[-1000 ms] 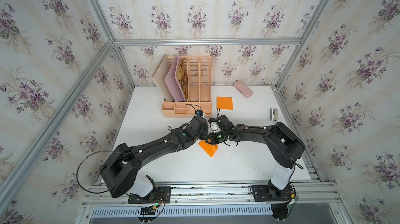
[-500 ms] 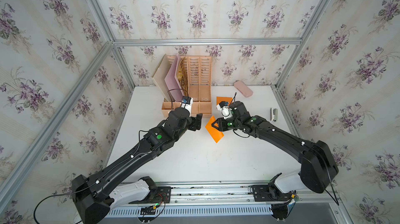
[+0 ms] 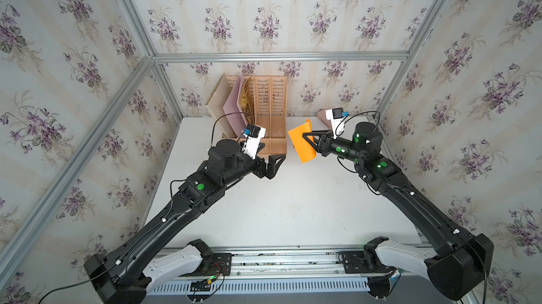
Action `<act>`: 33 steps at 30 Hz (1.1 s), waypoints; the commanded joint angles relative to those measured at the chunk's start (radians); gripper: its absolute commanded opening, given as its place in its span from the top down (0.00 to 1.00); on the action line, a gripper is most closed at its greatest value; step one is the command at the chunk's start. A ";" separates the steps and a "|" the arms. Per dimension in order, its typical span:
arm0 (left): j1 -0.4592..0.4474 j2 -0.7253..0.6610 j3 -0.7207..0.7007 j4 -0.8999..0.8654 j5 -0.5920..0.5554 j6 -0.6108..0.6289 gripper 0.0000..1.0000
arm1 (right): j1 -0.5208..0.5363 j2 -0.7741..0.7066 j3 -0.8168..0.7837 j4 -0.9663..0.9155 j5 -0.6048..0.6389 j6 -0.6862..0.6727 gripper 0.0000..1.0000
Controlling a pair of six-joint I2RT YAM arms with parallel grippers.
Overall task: Fold the square paper along the opposite sides
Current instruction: Pick up the paper from the center of the board.
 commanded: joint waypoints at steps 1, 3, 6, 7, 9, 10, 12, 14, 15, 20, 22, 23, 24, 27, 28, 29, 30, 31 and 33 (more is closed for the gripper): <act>0.015 -0.005 -0.011 0.117 0.152 -0.030 0.01 | -0.008 -0.007 -0.023 0.254 -0.174 0.080 0.66; 0.026 -0.001 -0.020 0.167 0.191 -0.057 0.01 | -0.012 -0.005 -0.044 0.381 -0.239 0.149 0.66; 0.041 0.009 -0.025 0.229 0.234 -0.096 0.01 | -0.014 0.006 -0.059 0.521 -0.295 0.233 0.66; 0.045 0.013 -0.024 0.246 0.245 -0.107 0.01 | -0.014 0.011 -0.060 0.558 -0.309 0.258 0.66; 0.053 0.021 -0.023 0.283 0.270 -0.131 0.01 | -0.015 0.025 -0.059 0.618 -0.334 0.299 0.66; 0.055 0.024 -0.022 0.297 0.278 -0.143 0.01 | -0.015 0.030 -0.056 0.632 -0.342 0.310 0.66; 0.058 0.034 -0.018 0.326 0.291 -0.175 0.01 | -0.015 0.043 -0.050 0.654 -0.353 0.325 0.66; 0.058 0.044 -0.020 0.361 0.301 -0.209 0.01 | -0.015 0.051 -0.053 0.675 -0.358 0.339 0.66; 0.058 0.049 -0.026 0.390 0.309 -0.229 0.01 | -0.014 0.054 -0.054 0.688 -0.359 0.346 0.66; 0.058 0.081 -0.051 0.491 0.319 -0.300 0.01 | -0.014 0.070 -0.056 0.695 -0.344 0.351 0.67; 0.058 0.093 -0.051 0.506 0.320 -0.308 0.01 | -0.015 0.072 -0.056 0.694 -0.332 0.354 0.67; 0.058 0.099 -0.052 0.518 0.317 -0.311 0.01 | -0.015 0.073 -0.056 0.691 -0.326 0.356 0.67; 0.058 0.103 -0.054 0.532 0.312 -0.320 0.01 | -0.014 0.074 -0.056 0.689 -0.318 0.356 0.67; 0.058 0.106 -0.069 0.585 0.286 -0.336 0.03 | -0.011 0.076 -0.053 0.669 -0.295 0.354 0.67; 0.058 0.105 -0.071 0.598 0.279 -0.339 0.06 | -0.012 0.078 -0.049 0.660 -0.292 0.353 0.67; 0.058 0.106 -0.070 0.608 0.274 -0.340 0.09 | -0.012 0.080 -0.044 0.650 -0.290 0.351 0.67; 0.059 0.108 -0.066 0.614 0.272 -0.341 0.12 | -0.010 0.083 -0.041 0.642 -0.288 0.350 0.67; 0.058 0.111 -0.063 0.618 0.272 -0.342 0.14 | -0.008 0.086 -0.037 0.635 -0.286 0.350 0.67; 0.056 0.118 -0.057 0.632 0.278 -0.345 0.24 | -0.006 0.094 -0.029 0.623 -0.283 0.349 0.67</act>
